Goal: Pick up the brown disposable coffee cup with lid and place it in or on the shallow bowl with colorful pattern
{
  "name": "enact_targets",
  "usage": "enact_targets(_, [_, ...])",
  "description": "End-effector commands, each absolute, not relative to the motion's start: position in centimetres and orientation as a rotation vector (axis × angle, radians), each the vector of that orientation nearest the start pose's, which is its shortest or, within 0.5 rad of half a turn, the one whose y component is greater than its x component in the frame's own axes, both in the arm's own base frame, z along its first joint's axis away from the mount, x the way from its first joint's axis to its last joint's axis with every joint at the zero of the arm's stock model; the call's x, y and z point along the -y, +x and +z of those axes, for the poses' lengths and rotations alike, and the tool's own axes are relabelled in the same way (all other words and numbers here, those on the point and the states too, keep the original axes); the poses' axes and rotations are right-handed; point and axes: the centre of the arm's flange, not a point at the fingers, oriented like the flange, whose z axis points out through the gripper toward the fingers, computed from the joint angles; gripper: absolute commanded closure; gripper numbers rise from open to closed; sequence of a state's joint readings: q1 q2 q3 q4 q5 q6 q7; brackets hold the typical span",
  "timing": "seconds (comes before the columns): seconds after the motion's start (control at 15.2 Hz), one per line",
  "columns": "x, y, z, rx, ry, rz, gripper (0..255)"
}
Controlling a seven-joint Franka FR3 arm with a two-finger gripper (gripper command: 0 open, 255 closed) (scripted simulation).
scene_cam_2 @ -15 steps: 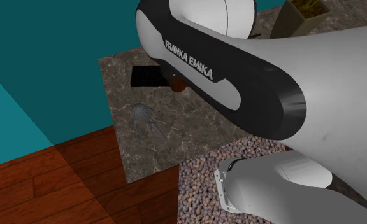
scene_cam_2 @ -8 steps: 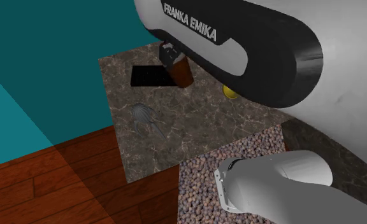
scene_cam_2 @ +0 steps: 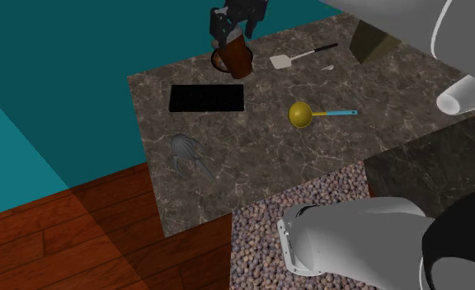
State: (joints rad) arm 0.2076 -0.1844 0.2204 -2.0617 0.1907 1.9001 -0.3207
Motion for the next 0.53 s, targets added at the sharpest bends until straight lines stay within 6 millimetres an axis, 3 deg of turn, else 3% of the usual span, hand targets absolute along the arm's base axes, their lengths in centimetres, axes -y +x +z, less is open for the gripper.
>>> enact_targets(0.0, [-22.7,47.9,51.9,1.008,-2.826,-0.02,255])
enact_targets(0.33, [-22.5,54.4,53.1,1.008,-2.826,-0.02,255])
enact_targets(0.46, [-22.5,55.5,52.8,1.008,-2.826,-0.02,255])
